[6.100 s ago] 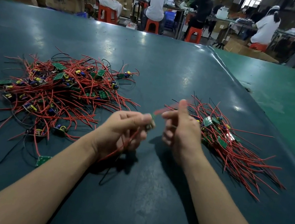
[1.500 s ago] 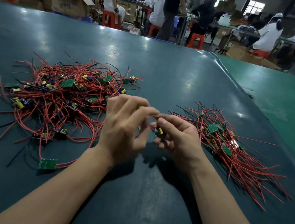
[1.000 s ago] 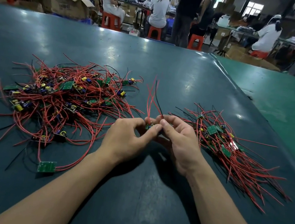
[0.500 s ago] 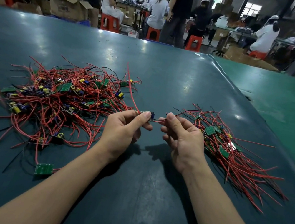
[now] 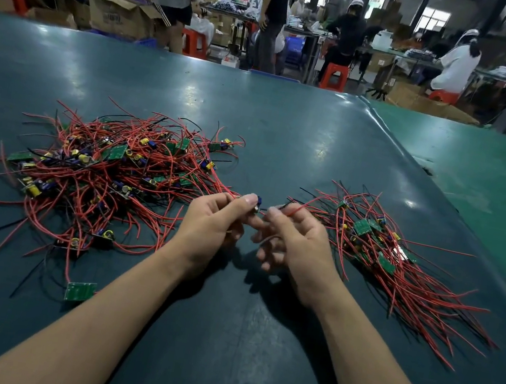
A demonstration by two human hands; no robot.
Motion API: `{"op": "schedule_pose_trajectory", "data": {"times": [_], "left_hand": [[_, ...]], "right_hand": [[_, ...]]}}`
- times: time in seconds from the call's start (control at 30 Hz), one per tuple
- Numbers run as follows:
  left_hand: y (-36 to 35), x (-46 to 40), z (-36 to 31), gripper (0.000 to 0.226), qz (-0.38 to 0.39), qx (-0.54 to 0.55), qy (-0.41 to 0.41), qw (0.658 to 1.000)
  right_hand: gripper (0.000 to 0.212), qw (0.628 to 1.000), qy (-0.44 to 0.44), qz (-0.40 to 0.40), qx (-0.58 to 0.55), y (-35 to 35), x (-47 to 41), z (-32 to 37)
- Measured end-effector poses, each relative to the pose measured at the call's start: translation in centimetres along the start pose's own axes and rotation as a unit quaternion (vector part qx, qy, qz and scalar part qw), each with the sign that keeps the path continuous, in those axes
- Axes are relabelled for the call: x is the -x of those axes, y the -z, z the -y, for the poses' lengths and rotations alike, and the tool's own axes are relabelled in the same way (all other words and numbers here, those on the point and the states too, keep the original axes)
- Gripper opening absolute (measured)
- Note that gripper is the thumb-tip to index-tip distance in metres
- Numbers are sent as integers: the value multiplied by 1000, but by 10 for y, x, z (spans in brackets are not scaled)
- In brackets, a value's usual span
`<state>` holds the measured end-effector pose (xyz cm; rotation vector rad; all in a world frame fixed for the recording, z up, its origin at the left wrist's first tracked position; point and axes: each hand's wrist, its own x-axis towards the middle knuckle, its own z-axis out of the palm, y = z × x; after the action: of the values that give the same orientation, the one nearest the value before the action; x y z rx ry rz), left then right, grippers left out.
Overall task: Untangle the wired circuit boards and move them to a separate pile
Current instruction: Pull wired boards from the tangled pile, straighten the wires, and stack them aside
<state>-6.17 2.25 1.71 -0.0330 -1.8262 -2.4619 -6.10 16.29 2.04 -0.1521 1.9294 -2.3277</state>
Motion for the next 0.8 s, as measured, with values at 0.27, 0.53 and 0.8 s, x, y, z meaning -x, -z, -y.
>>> {"op": "schedule_pose_trajectory", "data": {"times": [0.27,0.53,0.8], "left_hand": [[-3,1,-2,26,9,-13,8,1000],[3,1,0,28,58,-24,23,998],[-2,3,0,25,57,-50,5,997]], "right_hand": [[14,997,58,-33,32,2,0,-3],[19,996,-5,67,-52,6,-1,-2],[14,992,96,-79,1,6,-7,-8]]}}
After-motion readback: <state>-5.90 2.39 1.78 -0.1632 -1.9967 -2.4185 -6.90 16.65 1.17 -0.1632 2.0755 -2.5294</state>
